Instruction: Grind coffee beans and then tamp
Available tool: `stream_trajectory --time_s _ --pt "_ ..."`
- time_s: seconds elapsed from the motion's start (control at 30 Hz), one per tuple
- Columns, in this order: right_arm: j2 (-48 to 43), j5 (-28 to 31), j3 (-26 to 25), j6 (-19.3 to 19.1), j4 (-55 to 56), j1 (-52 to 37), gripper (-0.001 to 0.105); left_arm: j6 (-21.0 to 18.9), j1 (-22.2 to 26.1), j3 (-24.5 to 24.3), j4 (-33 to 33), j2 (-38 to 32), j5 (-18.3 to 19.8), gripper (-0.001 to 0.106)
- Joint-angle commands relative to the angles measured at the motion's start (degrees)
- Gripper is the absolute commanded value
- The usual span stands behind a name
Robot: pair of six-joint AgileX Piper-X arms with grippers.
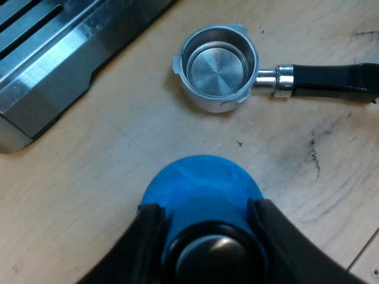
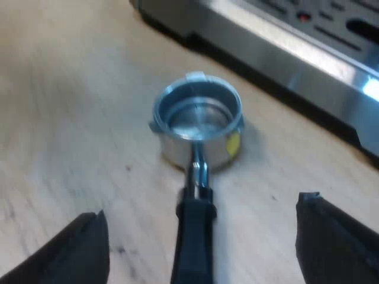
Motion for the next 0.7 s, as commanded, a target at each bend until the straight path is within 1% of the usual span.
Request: stream_trajectory --time_s 0.03,0.13,0.27,0.4,0.43,0.57,0.7 --pt "-0.3 -0.1 1.9 0.0 -5.4 -0.1 0.068 0.0 -0.3 -0.5 -0.2 -0.2 0.0 0.000" --pt "-0.3 1.4 4.2 0.0 -8.5 -0.1 0.068 0.0 -0.3 -0.5 -0.2 -0.2 0.1 0.000" --pt "-0.3 3.5 5.5 0.0 -9.9 -0.1 0.068 0.0 -0.3 -0.5 -0.4 -0.2 0.7 0.000" --pt "-0.3 3.5 5.9 -0.7 -11.0 -0.1 0.068 0.0 -0.3 -0.5 -2.0 0.3 1.5 0.000" --pt "-0.3 3.5 5.9 -1.0 -11.0 -0.1 0.068 0.0 -0.3 -0.6 -2.4 0.8 2.2 0.000" --pt "-0.3 3.5 5.9 -1.0 -11.0 -0.1 0.068 0.0 -0.3 -1.7 -2.8 3.2 2.4 0.000" --pt "-0.3 3.5 5.9 -1.0 -12.3 -0.1 0.068 0.0 -0.3 -4.3 -3.3 6.6 3.3 0.000"
